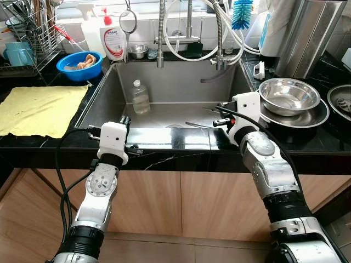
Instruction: Kitchen organization
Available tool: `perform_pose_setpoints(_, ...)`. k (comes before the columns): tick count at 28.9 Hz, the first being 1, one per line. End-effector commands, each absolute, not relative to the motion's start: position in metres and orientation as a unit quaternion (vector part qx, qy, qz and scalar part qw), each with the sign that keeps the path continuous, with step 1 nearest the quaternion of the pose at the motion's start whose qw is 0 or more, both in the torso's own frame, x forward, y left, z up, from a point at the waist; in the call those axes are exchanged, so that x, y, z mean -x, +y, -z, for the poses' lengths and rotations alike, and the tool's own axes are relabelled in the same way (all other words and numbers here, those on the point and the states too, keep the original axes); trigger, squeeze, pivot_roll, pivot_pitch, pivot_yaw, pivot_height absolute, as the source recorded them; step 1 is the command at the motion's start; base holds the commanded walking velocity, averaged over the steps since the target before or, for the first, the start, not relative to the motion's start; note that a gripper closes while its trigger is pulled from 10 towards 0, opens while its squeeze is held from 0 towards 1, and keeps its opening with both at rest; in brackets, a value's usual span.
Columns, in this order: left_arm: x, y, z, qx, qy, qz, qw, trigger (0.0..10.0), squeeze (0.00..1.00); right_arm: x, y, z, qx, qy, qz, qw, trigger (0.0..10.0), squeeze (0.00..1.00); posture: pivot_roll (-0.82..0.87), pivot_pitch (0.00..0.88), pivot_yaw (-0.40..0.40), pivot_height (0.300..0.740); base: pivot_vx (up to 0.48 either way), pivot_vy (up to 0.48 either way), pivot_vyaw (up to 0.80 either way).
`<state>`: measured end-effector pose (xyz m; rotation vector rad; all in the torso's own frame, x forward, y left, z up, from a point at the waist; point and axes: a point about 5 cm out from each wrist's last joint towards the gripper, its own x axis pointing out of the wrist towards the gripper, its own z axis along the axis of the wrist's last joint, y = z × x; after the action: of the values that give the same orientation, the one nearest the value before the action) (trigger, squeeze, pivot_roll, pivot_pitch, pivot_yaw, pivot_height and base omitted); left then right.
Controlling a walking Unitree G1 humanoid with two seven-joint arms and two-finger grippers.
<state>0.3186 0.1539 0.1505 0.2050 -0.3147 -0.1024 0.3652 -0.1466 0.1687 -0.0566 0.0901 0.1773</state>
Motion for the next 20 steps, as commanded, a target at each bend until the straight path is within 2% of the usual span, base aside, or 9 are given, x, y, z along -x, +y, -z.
perform_pose_setpoints(1, -0.320, 0.154, -0.153, -0.111, -0.157, 0.054, 0.980, 10.0, 0.00, -0.368, -0.144, -0.175, 0.028, 0.034, -0.091, 0.995, 10.0, 0.00, -0.20, 0.000, 0.059, 0.731, 0.000, 0.000, 0.00)
perform_pose_setpoints(2, -0.319, 0.155, -0.153, -0.112, -0.157, 0.053, 0.980, 10.0, 0.00, -0.367, -0.142, -0.176, 0.027, 0.032, -0.094, 0.995, 10.0, 0.16, -0.20, 0.000, 0.059, 0.731, 0.000, 0.000, 0.00)
perform_pose_setpoints(3, -0.319, 0.156, -0.153, -0.112, -0.156, 0.051, 0.980, 10.0, 0.00, -0.367, -0.141, -0.176, 0.025, 0.032, -0.096, 0.995, 10.0, 0.46, -0.20, 0.000, 0.059, 0.731, 0.000, 0.000, 0.00)
perform_pose_setpoints(4, -0.319, 0.157, -0.153, -0.113, -0.156, 0.050, 0.980, 10.0, 0.00, -0.366, -0.141, -0.175, 0.021, 0.031, -0.099, 0.994, 10.0, 1.00, -0.20, 0.000, 0.059, 0.731, 0.000, 0.000, 0.00)
perform_pose_setpoints(16, -0.317, 0.157, -0.151, -0.112, -0.152, 0.049, 0.981, 10.0, 0.00, -0.366, -0.144, -0.180, 0.015, 0.018, -0.082, 0.996, 10.0, 1.00, -0.20, 0.000, 0.059, 0.731, 0.000, 0.000, 0.00)
perform_pose_setpoints(17, -0.317, 0.157, -0.151, -0.112, -0.151, 0.049, 0.981, 10.0, 0.00, -0.365, -0.144, -0.184, 0.022, 0.008, -0.082, 0.996, 10.0, 0.46, -0.20, 0.000, 0.060, 0.731, 0.000, 0.000, 0.00)
perform_pose_setpoints(18, -0.317, 0.158, -0.151, -0.112, -0.151, 0.049, 0.981, 10.0, 0.00, -0.365, -0.143, -0.186, 0.024, 0.006, -0.086, 0.996, 10.0, 0.00, -0.20, 0.000, 0.060, 0.731, 0.000, 0.000, 0.00)
perform_pose_setpoints(20, -0.317, 0.158, -0.151, -0.113, -0.150, 0.049, 0.981, 10.0, 0.00, -0.364, -0.142, -0.191, 0.021, -0.001, -0.091, 0.996, 10.0, 0.00, -0.20, 0.000, 0.062, 0.731, 0.000, 0.000, 0.00)
